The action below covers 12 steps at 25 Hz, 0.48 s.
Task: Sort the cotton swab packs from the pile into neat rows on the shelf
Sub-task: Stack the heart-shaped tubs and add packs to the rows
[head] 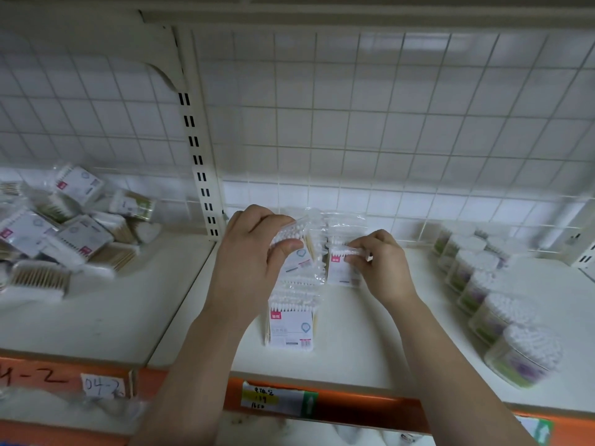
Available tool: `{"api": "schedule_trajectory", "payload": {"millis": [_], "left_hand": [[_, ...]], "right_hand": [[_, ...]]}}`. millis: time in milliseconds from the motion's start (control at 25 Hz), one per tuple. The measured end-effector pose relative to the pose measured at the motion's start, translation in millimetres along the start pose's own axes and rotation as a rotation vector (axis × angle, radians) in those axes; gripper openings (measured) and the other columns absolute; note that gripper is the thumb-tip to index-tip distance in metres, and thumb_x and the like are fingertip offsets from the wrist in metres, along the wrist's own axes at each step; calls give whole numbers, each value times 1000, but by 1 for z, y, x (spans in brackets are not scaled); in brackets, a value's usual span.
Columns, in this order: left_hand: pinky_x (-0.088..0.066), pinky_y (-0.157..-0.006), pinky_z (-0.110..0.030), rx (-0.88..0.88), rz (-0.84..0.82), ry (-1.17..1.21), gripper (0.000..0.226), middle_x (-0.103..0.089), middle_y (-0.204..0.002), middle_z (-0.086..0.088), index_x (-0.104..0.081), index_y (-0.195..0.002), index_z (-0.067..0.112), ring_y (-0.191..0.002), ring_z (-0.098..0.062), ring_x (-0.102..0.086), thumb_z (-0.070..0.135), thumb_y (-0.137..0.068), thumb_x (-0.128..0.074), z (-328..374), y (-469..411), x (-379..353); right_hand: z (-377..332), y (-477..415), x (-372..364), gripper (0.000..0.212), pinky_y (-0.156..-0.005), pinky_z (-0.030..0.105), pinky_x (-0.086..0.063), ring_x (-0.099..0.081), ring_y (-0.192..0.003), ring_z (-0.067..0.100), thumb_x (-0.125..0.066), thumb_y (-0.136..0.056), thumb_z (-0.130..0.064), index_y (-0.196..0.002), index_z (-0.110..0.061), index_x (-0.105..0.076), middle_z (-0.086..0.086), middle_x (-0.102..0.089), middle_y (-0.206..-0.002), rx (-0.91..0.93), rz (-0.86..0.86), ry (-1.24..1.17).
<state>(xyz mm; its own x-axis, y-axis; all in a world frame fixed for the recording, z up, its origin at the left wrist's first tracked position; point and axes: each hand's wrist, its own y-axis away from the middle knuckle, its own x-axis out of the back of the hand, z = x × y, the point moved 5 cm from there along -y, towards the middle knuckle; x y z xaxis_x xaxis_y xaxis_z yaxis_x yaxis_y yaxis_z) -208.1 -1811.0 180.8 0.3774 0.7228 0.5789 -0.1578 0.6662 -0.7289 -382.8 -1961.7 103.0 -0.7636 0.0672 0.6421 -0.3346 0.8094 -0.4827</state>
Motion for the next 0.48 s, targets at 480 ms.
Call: {"api": "schedule_trajectory", "payload": {"millis": [480], "left_hand": [[-33, -83, -12, -51, -71, 55, 33, -53, -98, 5, -66, -108, 10, -93, -16, -52, 34, -86, -60, 23, -31, -11]], "right_hand": [[6, -4, 10, 25, -74, 25, -45, -54, -83, 13, -73, -80, -21, -104, -16, -65, -3, -55, -102, -17, 39, -15]]}}
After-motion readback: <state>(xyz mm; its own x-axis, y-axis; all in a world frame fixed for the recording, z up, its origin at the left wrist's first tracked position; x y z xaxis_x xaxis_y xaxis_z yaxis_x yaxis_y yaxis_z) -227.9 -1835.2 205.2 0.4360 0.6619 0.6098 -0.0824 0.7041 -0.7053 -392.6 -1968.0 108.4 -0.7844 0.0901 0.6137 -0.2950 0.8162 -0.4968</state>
